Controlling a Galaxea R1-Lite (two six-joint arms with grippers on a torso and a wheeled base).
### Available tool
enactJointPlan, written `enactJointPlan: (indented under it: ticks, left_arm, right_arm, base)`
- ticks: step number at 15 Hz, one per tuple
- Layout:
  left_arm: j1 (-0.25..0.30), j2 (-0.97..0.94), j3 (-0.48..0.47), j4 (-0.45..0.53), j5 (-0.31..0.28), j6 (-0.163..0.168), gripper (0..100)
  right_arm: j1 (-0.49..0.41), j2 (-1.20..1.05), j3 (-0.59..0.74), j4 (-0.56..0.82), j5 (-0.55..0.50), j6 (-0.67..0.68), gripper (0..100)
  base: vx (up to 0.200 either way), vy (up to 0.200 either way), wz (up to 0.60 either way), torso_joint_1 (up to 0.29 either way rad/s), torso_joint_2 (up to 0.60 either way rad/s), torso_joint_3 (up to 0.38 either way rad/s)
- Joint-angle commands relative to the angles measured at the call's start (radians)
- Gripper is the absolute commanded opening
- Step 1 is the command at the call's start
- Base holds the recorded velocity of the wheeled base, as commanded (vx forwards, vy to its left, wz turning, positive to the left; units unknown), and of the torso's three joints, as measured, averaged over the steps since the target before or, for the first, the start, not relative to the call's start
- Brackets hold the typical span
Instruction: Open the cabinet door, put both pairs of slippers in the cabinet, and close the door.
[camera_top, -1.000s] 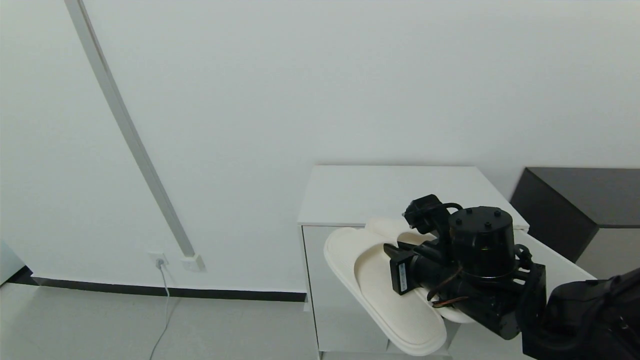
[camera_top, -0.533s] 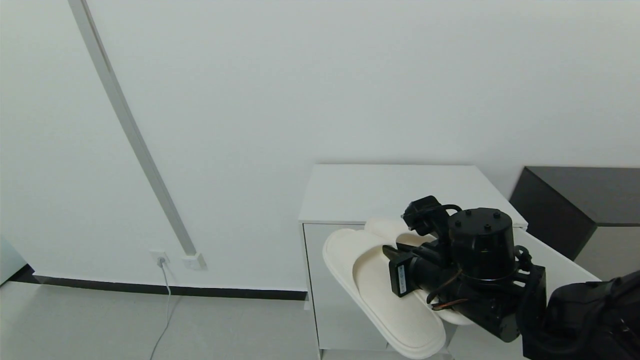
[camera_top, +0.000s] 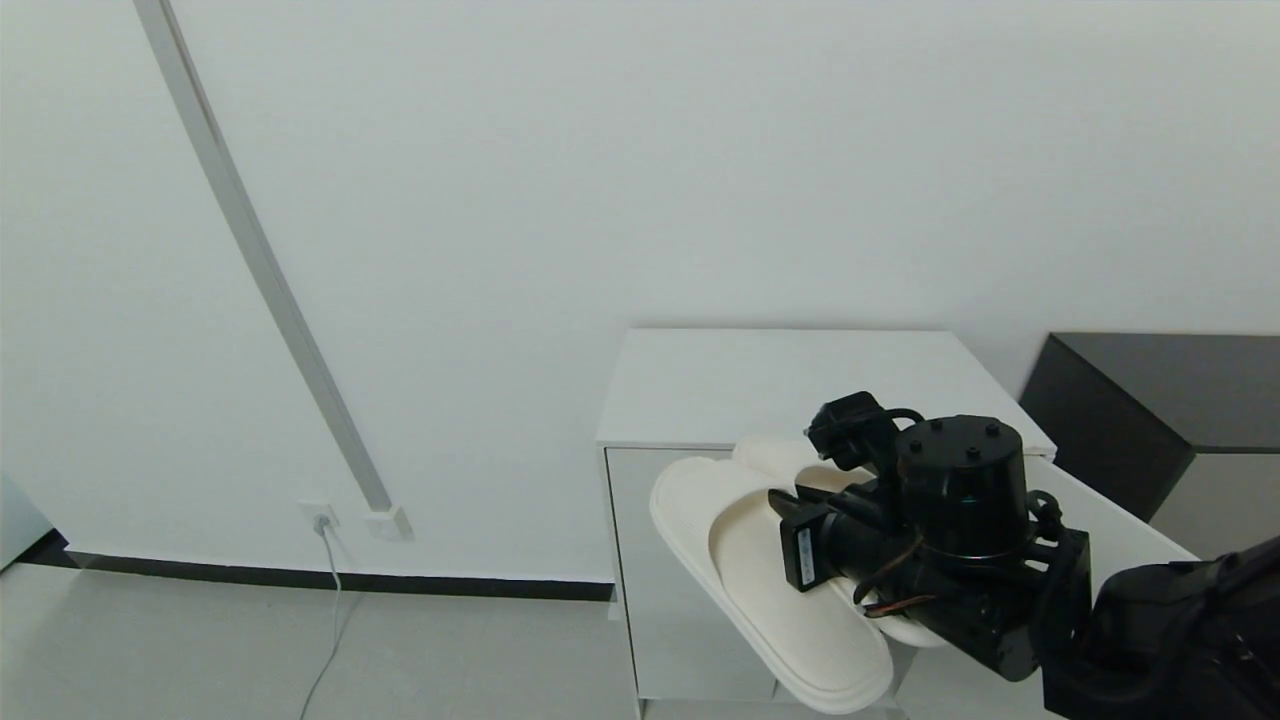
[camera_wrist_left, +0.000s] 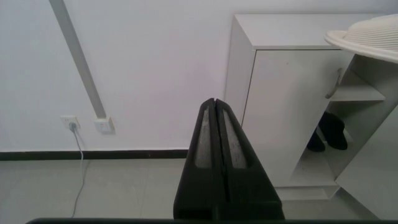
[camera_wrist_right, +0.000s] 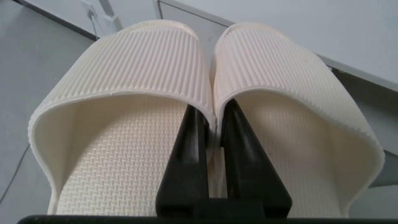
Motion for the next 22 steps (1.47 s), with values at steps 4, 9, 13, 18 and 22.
enactJointPlan:
  ticks: [4,9,13,18,22]
  left_arm:
    - [0.0,0.001,0.0,0.0,0.0,0.0,0]
    - [0.0,0.001,0.0,0.0,0.0,0.0,0]
    - [0.0,0.001,0.0,0.0,0.0,0.0,0]
    - [0.0,0.001,0.0,0.0,0.0,0.0,0]
    - [0.0,0.001,0.0,0.0,0.0,0.0,0]
  right_arm:
    - [0.002,0.007,0.0,0.0,0.0,-0.001,0]
    - [0.008,0.006,0.0,0.0,0.0,0.0,0]
    - [0.011,0.004,0.0,0.0,0.0,-0.001,0]
    - [0.017,0.0,0.009,0.0,0.0,0.0,0]
    - [0.037,-0.004,0.021,-0.002,0.0,0.002,0]
  base:
    - [0.0,-0.2,0.0,0.002,0.0,0.002]
    - [0.0,-0.2,0.0,0.0,0.0,-0.002]
    - [0.0,-0.2,0.0,0.002,0.0,0.0]
    - [0.0,-0.2,0.0,0.001,0.0,0.002]
    - [0.0,0.0,0.0,0.0,0.0,0.0]
